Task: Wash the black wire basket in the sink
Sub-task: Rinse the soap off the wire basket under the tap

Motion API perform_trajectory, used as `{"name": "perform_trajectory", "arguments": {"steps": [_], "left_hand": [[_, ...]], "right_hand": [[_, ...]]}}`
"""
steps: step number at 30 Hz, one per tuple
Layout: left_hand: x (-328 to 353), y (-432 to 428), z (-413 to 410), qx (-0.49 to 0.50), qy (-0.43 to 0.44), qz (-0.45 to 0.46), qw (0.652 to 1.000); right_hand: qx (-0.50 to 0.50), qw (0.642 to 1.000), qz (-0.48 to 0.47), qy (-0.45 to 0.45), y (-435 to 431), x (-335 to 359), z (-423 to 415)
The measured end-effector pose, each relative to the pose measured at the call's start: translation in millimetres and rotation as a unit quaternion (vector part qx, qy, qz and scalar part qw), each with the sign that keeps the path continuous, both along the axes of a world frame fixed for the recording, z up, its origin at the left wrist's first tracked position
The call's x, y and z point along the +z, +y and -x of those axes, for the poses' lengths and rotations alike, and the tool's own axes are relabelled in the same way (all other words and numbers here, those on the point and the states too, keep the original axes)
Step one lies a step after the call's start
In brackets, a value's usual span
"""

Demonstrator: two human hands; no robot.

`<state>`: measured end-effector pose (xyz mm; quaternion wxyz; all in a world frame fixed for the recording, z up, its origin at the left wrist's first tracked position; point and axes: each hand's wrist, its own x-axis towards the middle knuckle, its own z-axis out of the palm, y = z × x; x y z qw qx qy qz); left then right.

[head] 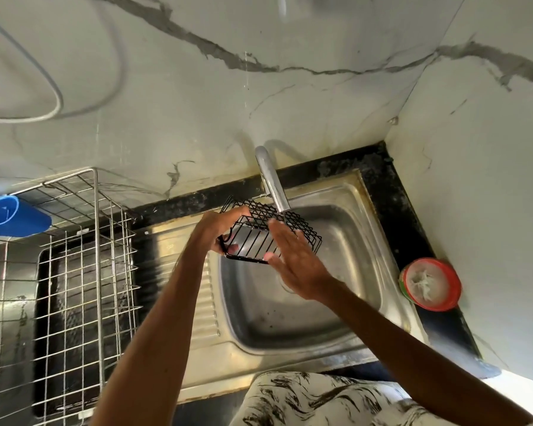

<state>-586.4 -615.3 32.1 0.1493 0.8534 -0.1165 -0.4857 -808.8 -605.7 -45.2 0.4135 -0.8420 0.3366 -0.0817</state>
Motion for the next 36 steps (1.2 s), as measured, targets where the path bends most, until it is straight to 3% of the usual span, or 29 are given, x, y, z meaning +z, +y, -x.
{"name": "perform_trajectory", "arguments": {"steps": [3,6,11,15,18,21,23,29,36], "left_hand": [[4.0,2.2,-0.3,0.002,0.009,-0.002,1.000],[4.7,3.4,-1.6,-0.004,0.010,0.000,1.000],[2.4,7.6,-2.2,-0.008,0.011,0.007,1.000],[2.9,12.2,-6.0,0.000,0.022,0.003,1.000],[2.8,16.9,-10.6,-0.004,0.015,-0.002,1.000],[5.7,23.7,-7.0,-0.026,0.006,-0.006,1.000],[9.3,30.6,-1.3,-0.036,-0.002,0.001,0.999],[10.9,47.4,12.3,-0.052,-0.049,0.010,0.997],[6.6,83.2,16.2,-0.155,-0.173,0.064,0.971]], "right_hand": [[-0.058,0.991,-0.076,0.091,-15.8,-29.9,25.6],[-0.062,0.985,-0.127,0.101,-20.7,-26.1,25.0],[0.013,1.000,-0.014,-0.014,9.5,12.6,-8.4],[-0.020,0.999,0.013,0.028,-1.8,-13.7,12.8],[-0.052,0.991,-0.078,0.100,-15.8,-39.3,35.5],[-0.098,0.974,-0.202,0.034,-36.3,-51.2,35.1],[-0.108,0.968,-0.224,0.027,-49.6,-54.3,21.7],[-0.135,0.960,-0.222,0.103,-73.2,-69.9,-36.4],[-0.138,0.968,-0.207,0.019,-66.8,-33.1,-12.5]]}}
